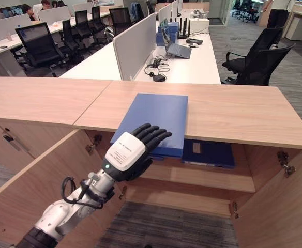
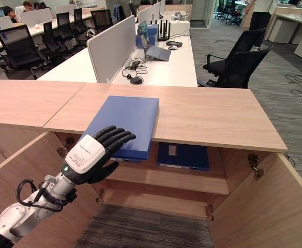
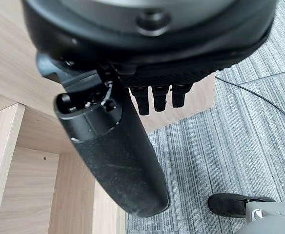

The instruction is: Put the empty folder in the office cabinet

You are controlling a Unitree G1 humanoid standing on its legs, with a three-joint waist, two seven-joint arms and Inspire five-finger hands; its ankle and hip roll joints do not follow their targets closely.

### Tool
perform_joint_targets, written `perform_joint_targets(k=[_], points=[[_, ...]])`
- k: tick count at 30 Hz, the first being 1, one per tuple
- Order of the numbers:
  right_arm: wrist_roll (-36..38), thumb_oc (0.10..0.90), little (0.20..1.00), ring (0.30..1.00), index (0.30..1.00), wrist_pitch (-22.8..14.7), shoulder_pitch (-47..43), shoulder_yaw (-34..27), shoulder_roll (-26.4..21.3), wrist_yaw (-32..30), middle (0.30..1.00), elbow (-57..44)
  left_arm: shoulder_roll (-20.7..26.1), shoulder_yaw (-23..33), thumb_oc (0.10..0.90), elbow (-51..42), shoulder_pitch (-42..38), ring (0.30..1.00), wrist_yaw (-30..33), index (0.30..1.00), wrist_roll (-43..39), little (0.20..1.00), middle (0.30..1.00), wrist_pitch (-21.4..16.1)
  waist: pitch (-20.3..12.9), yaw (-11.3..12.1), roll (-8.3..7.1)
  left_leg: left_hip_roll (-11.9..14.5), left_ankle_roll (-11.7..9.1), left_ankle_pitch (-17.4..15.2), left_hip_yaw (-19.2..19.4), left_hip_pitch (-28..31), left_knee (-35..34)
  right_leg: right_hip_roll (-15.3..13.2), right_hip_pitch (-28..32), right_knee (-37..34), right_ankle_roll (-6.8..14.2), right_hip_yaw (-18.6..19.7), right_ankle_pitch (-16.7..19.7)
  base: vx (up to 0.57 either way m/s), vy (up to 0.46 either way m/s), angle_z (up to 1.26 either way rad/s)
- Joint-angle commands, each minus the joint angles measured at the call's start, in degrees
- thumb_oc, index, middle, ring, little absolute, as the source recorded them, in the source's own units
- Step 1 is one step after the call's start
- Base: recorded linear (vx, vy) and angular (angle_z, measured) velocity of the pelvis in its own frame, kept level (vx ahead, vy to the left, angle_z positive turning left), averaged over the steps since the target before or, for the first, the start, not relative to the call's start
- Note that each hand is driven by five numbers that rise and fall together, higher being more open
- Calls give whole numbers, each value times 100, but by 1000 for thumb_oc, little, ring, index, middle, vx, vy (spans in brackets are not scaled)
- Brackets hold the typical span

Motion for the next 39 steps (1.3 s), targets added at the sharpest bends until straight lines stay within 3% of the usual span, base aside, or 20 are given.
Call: perform_joint_targets(k=[1,10,11,12,13,14,39], points=[[-247,800,900,900,900,-177,-183,123,-204,-89,900,-148,-254,330,800,-215,-988,900,364,900,-17,900,900,104,69,-4,-155,356,-248,-842,173,396,-14,-303,-250,215,316,-54,-381,0,0,0],[-250,800,900,900,900,-146,-155,92,-219,-54,900,-72,-337,289,800,-32,-1100,900,368,900,10,900,900,195,41,-33,-206,363,-244,-859,205,407,-14,-305,-263,222,327,-26,-369,0,0,0],[-224,800,900,900,900,-146,-162,73,-222,-53,900,-62,-359,265,717,11,-1110,775,350,775,-4,775,775,203,36,-35,-214,362,-243,-861,203,406,-14,-303,-264,226,328,-25,-372,0,0,0],[-215,800,900,900,900,-148,-163,67,-225,-49,900,-64,-363,256,549,23,-1116,524,332,524,-15,524,524,202,33,-35,-218,361,-242,-864,201,408,-14,-301,-262,225,327,-21,-373,0,0,0],[-214,800,900,900,900,-149,-162,65,-225,-48,900,-64,-363,253,456,24,-1120,385,330,385,-17,385,385,202,33,-34,-218,360,-242,-865,202,408,-14,-302,-261,225,327,-20,-373,0,0,0],[-214,800,900,900,900,-149,-162,65,-225,-48,900,-64,-364,252,400,25,-1121,300,330,300,-17,300,300,202,33,-33,-218,360,-242,-865,202,408,-14,-302,-261,225,327,-20,-373,0,0,0],[-253,800,900,900,900,-132,-98,160,-125,9,900,-61,-525,767,400,-416,-957,300,389,300,-399,300,300,213,-65,13,-284,331,-226,-828,205,411,-14,-318,-252,252,326,-33,-368,-1,0,0]])
